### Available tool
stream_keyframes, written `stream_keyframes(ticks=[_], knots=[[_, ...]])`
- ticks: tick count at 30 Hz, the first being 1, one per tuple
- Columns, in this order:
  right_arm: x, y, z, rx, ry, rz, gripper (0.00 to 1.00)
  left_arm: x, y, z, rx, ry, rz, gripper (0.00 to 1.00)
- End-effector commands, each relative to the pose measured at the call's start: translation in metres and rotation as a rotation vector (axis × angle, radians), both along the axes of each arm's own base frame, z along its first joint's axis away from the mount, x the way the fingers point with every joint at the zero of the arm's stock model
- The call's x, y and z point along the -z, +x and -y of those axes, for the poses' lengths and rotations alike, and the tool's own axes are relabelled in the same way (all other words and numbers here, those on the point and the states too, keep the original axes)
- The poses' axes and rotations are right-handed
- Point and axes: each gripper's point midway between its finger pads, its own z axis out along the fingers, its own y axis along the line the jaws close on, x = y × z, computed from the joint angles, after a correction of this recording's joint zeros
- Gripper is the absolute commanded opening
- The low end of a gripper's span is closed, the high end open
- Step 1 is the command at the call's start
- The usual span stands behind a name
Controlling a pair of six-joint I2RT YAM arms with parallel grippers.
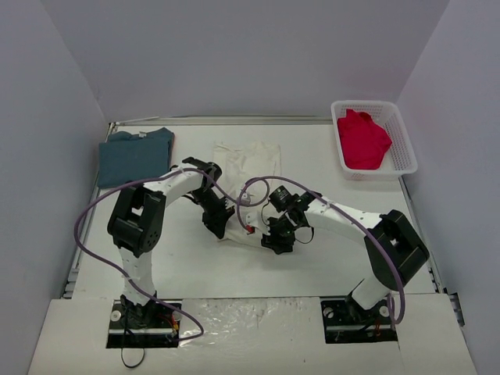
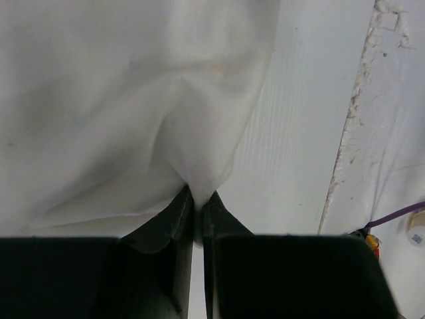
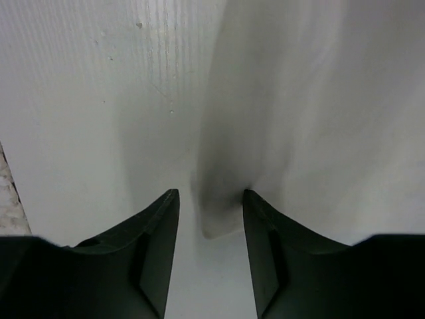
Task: Fold and stack the t-shirts
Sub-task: Grab one side of the 2/3 rectangular tshirt with both arms
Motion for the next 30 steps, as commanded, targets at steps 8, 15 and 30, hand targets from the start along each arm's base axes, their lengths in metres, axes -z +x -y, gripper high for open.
stream_keyframes(ticks=[8,15,30], knots=[[0.015,0.0,0.007,0.03,-0.076,-0.009,0.0,-0.019,-0.006,0.005,0.014,-0.074,-0.045,0.02],[0.018,-0.004,0.017,0.051,-0.102,-0.01,0.37,-0.016,-0.011,-0.001,0.016,-0.057,-0.043,0.02],[0.01,-0.007,0.032,0.053,-0.162,-0.039,0.0,-0.025,-0.015,-0.009,0.035,-0.032,-0.02,0.02]])
